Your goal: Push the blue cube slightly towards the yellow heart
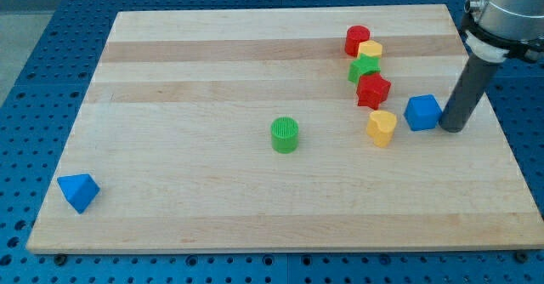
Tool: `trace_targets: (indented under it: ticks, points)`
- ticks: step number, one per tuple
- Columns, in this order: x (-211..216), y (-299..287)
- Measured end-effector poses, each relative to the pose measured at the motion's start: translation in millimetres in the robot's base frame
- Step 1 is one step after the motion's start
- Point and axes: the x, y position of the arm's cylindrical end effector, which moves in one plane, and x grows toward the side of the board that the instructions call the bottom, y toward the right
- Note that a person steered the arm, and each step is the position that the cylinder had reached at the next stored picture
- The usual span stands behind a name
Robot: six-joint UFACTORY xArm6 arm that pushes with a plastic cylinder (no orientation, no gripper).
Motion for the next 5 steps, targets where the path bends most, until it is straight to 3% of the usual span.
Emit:
trace_targets:
  ticks: [2,5]
  points:
    - [-9.5,15.0]
    - [-7.9,-34.6]
